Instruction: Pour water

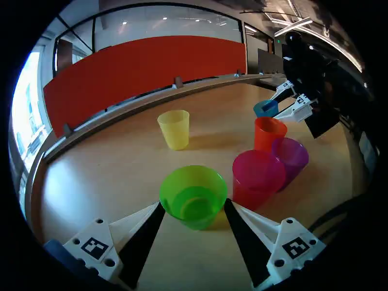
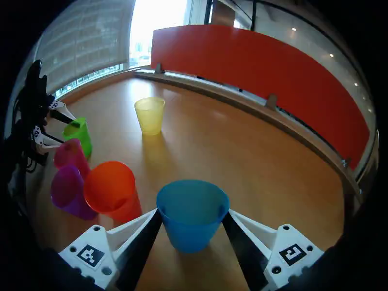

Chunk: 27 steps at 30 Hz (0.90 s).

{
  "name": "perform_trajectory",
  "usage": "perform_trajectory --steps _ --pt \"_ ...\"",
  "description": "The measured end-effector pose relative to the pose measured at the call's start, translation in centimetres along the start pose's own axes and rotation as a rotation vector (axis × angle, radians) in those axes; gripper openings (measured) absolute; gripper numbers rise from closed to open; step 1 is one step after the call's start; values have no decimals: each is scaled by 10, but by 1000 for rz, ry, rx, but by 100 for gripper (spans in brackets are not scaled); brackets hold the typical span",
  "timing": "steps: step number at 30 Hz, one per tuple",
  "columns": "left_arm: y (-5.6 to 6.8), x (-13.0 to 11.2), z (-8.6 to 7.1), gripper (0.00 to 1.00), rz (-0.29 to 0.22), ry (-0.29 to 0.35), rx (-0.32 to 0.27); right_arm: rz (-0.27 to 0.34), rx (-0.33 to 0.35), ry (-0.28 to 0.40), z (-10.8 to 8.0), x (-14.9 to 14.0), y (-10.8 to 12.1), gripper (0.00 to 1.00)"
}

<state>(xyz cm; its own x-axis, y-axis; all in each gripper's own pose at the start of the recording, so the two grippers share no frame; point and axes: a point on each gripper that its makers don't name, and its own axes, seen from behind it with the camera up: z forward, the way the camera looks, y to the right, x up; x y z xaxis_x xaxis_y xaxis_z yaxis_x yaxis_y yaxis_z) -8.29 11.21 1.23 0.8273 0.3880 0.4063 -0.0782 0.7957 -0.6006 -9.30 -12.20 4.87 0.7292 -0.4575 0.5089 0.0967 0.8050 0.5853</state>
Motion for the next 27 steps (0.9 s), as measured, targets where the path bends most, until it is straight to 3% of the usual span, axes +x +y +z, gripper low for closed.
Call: perform_trajectory --steps 12,27 --pt "0 -7 -16 89 -20 -2 11 -1 7 -11 2 -4 -1 89" --pt "-2 -11 -35 89 -83 12 18 -39 -14 -55 -6 -21 3 92"
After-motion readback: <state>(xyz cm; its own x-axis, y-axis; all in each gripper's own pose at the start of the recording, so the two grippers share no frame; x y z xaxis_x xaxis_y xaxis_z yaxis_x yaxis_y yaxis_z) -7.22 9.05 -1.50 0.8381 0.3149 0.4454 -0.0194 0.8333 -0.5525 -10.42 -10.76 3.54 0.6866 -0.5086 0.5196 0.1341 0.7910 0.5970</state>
